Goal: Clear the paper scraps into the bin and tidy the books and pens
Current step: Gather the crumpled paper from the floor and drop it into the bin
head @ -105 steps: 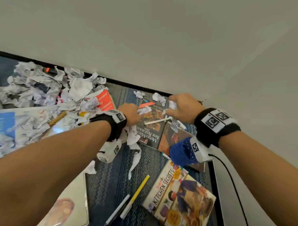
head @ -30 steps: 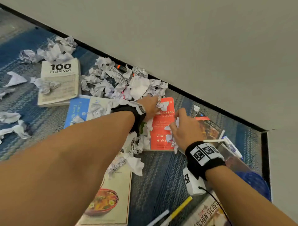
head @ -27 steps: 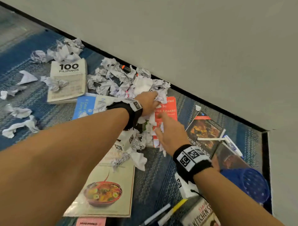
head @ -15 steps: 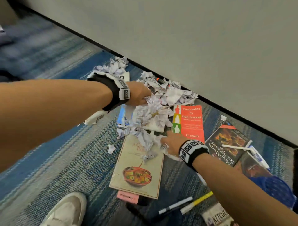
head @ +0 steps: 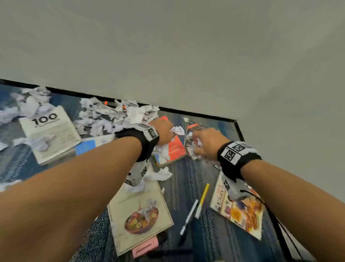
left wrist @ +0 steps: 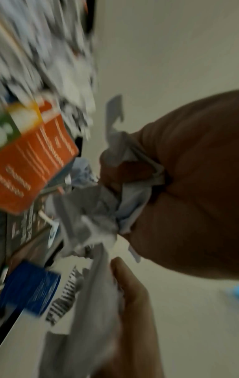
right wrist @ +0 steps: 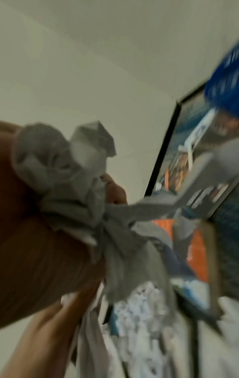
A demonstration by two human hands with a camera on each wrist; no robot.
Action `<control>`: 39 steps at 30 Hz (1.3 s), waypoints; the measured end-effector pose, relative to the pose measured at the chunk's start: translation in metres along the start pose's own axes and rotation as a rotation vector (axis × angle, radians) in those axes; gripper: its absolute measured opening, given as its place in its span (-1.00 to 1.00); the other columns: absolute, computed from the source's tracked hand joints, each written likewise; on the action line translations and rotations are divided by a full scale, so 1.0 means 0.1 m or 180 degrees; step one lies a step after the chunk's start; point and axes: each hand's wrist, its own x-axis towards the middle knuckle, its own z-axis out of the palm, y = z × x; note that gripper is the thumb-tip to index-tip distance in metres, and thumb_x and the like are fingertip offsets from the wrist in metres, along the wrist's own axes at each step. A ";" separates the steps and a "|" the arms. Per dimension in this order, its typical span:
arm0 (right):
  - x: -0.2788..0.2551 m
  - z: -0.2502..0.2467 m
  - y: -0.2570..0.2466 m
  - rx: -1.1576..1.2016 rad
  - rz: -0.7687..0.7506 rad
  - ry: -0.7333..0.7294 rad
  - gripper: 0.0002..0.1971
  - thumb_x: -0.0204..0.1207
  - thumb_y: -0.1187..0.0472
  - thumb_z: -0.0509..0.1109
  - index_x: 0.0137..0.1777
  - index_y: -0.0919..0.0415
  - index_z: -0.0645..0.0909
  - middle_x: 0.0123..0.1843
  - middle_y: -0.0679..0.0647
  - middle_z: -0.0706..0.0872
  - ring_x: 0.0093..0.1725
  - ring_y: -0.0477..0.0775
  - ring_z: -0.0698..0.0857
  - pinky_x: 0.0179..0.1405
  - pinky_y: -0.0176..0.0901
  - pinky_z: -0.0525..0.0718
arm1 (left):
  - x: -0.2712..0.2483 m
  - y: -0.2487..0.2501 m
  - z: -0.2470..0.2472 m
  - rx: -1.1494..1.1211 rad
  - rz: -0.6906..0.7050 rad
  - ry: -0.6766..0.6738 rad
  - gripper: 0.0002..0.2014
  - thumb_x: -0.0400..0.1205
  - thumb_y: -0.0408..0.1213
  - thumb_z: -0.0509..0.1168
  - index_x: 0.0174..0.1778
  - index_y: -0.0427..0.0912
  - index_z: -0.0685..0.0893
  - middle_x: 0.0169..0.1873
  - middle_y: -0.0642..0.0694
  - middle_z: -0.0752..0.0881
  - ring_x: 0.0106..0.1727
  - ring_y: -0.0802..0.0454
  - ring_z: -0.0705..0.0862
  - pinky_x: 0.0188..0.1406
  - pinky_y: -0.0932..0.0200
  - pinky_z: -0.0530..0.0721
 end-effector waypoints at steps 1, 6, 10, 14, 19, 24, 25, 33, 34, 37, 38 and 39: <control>-0.22 -0.01 0.07 -0.0125 0.0160 0.0035 -0.78 0.46 0.06 0.37 0.05 0.11 0.63 0.06 0.18 0.69 0.10 0.26 0.65 -0.08 -0.06 0.52 | 0.04 0.17 0.06 -0.0004 0.0268 -0.0126 -0.67 0.74 -0.12 0.09 0.20 -0.28 0.61 0.21 -0.30 0.66 0.21 -0.27 0.63 0.09 0.03 0.54; -1.44 0.05 0.49 -0.0106 0.1080 -0.0088 -0.72 0.47 0.04 0.37 0.15 0.09 0.62 0.01 0.21 0.69 0.05 0.30 0.66 -0.05 -0.03 0.56 | 0.09 1.26 0.35 0.0093 0.1366 -0.0618 -0.62 0.73 -0.05 0.07 0.19 -0.24 0.65 0.24 -0.26 0.67 0.24 -0.25 0.64 0.19 0.04 0.57; -2.26 0.07 0.72 0.0166 0.1733 0.0097 -0.74 0.44 0.06 0.41 0.10 0.11 0.64 -0.15 0.12 0.59 -0.05 0.29 0.66 -0.17 -0.12 0.48 | -0.06 1.96 0.39 0.0154 0.1814 -0.0637 -0.59 0.74 -0.06 0.07 0.24 -0.28 0.64 0.26 -0.26 0.67 0.26 -0.25 0.63 0.16 0.08 0.54; -2.97 0.19 0.86 0.0313 0.1877 0.0511 -0.80 0.46 0.05 0.39 0.05 0.06 0.62 -0.18 0.05 0.56 -0.15 0.18 0.61 -0.22 -0.15 0.41 | -0.25 2.66 0.46 0.0100 0.2445 -0.0802 -0.70 0.72 -0.09 0.10 -0.01 -0.24 0.61 0.04 -0.21 0.71 0.06 -0.22 0.66 0.02 0.04 0.54; -3.98 0.25 0.94 0.0069 0.2169 0.1131 -0.78 0.42 -0.07 0.33 -0.10 0.06 0.51 -0.23 -0.03 0.46 -0.28 0.07 0.45 -0.33 -0.08 0.34 | -0.79 3.66 0.47 -0.0094 0.3478 -0.0853 -0.78 0.70 -0.10 0.17 -0.11 -0.17 0.58 -0.25 -0.04 0.63 -0.21 -0.06 0.57 -0.27 0.12 0.42; -5.06 0.40 1.07 0.0501 0.2186 0.1774 -0.80 0.33 -0.07 0.29 -0.20 0.04 0.54 -0.26 -0.12 0.51 -0.26 -0.10 0.51 -0.26 -0.16 0.49 | -1.40 4.45 0.58 -0.0025 0.4043 -0.0733 -0.74 0.62 0.01 0.11 -0.24 -0.07 0.52 -0.39 0.08 0.53 -0.29 0.00 0.55 -0.27 0.14 0.42; -5.24 0.48 1.14 0.0544 0.2250 0.1951 -0.80 0.33 -0.06 0.29 -0.18 0.04 0.55 -0.24 -0.14 0.51 -0.26 -0.12 0.51 -0.26 -0.21 0.48 | -1.50 4.61 0.66 -0.0103 0.4042 -0.0629 -0.76 0.60 0.00 0.10 -0.24 -0.05 0.52 -0.38 0.08 0.54 -0.28 -0.01 0.56 -0.25 0.11 0.46; -5.93 1.26 1.51 0.0817 0.3210 0.2878 -0.80 0.38 0.17 0.46 -0.05 0.18 0.55 -0.09 0.01 0.47 -0.20 0.03 0.52 -0.23 -0.27 0.31 | -1.95 5.61 1.65 -0.0233 0.3322 -0.0351 -0.71 0.59 -0.12 0.19 0.18 -0.14 0.44 0.14 -0.18 0.51 0.07 -0.27 0.62 0.08 -0.19 0.63; -5.95 1.34 1.51 0.0911 0.3275 0.2759 -0.78 0.40 0.16 0.45 -0.01 0.17 0.54 -0.06 0.02 0.46 -0.17 0.08 0.55 -0.21 -0.22 0.35 | -1.95 5.65 1.77 -0.0176 0.3287 -0.0374 -0.66 0.56 -0.13 0.22 0.21 -0.16 0.41 0.18 -0.20 0.48 0.09 -0.27 0.61 0.10 -0.20 0.62; -5.94 1.49 1.48 0.1166 0.3363 0.2038 -0.67 0.47 0.14 0.41 0.18 0.15 0.43 0.09 0.10 0.41 -0.03 0.19 0.59 -0.12 -0.13 0.51 | -1.93 5.63 1.98 0.0225 0.3089 -0.0694 -0.49 0.51 -0.05 0.31 0.31 -0.17 0.37 0.25 -0.25 0.43 0.25 -0.31 0.55 0.27 -0.17 0.55; -5.93 1.52 1.49 0.1237 0.3351 0.1779 -0.64 0.49 0.12 0.39 0.22 0.16 0.39 0.15 0.15 0.40 0.05 0.23 0.58 -0.01 -0.07 0.55 | -1.94 5.61 1.99 0.0491 0.3049 -0.0921 -0.43 0.50 0.02 0.34 0.34 -0.15 0.37 0.28 -0.26 0.44 0.31 -0.30 0.52 0.34 -0.13 0.51; -5.91 1.53 1.50 0.1346 0.3321 0.1537 -0.61 0.50 0.10 0.37 0.26 0.17 0.37 0.21 0.20 0.39 0.13 0.27 0.55 0.11 -0.01 0.56 | -1.97 5.60 1.97 0.0788 0.3066 -0.1118 -0.40 0.49 0.08 0.37 0.35 -0.14 0.40 0.30 -0.26 0.48 0.35 -0.27 0.50 0.38 -0.07 0.49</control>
